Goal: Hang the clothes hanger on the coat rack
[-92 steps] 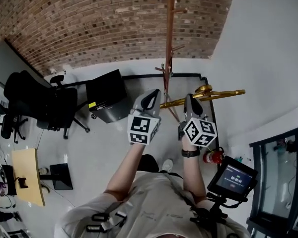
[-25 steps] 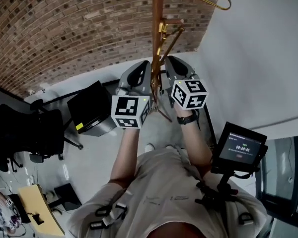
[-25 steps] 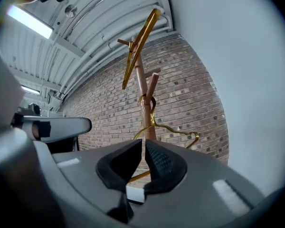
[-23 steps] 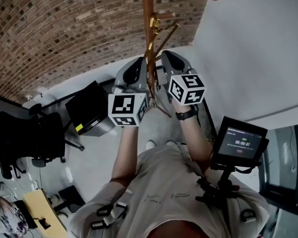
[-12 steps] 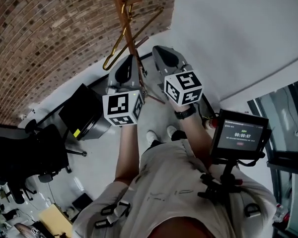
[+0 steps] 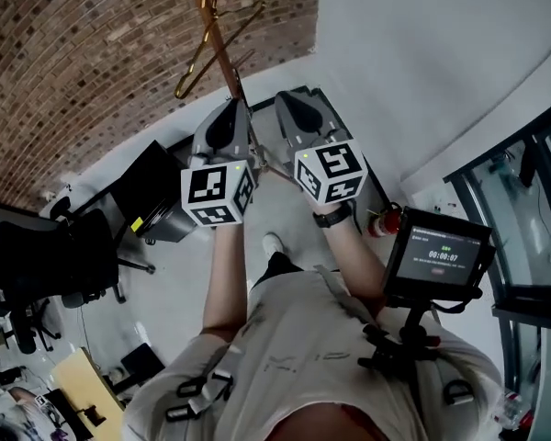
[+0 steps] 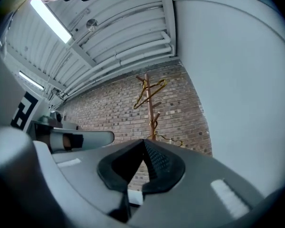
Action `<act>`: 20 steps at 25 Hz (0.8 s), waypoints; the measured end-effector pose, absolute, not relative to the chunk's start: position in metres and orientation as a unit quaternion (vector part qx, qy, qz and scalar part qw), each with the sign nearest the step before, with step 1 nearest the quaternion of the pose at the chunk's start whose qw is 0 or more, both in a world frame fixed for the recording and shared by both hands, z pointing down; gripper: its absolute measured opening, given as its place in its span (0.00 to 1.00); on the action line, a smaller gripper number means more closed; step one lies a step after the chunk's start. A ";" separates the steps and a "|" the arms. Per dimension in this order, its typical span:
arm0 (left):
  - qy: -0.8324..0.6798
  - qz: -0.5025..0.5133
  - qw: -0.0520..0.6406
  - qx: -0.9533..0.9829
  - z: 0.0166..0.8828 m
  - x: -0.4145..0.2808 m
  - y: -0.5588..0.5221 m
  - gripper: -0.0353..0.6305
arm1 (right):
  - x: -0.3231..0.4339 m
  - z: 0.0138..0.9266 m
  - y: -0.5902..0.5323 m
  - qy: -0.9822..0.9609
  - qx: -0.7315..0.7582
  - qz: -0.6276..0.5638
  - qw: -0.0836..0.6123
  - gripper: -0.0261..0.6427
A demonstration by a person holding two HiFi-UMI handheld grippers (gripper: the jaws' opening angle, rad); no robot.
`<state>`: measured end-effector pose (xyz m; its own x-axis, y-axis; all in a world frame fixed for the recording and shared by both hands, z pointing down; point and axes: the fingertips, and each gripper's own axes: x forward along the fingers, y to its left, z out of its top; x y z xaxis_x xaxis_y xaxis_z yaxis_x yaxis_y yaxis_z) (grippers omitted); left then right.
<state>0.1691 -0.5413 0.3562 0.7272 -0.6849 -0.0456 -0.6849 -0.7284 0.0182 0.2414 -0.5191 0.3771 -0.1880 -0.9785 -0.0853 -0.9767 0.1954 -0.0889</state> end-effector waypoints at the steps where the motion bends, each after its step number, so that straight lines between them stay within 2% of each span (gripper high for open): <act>1: -0.375 -0.022 0.001 0.927 0.358 0.171 -0.522 0.05 | 0.245 0.382 -0.498 0.769 -0.636 -0.013 0.063 0.05; 5: -0.400 0.006 0.037 0.916 0.411 0.186 -0.441 0.05 | 0.267 0.445 -0.413 0.758 -0.643 -0.086 0.059 0.05; 10: -0.393 0.037 0.044 0.918 0.443 0.225 -0.354 0.05 | 0.299 0.492 -0.331 0.744 -0.642 -0.168 0.082 0.05; 12: -0.389 0.040 0.035 0.920 0.435 0.225 -0.331 0.05 | 0.303 0.480 -0.309 0.740 -0.642 -0.176 0.095 0.05; 20: -0.369 0.000 -0.018 0.929 0.371 0.186 -0.278 0.05 | 0.269 0.390 -0.269 0.751 -0.641 -0.085 0.135 0.05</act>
<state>0.1865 -0.2780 0.3707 0.7272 -0.6864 -0.0127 -0.6863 -0.7265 -0.0331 0.2693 -0.2688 0.3897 -0.1425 -0.9852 -0.0951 -0.9394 0.1649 -0.3007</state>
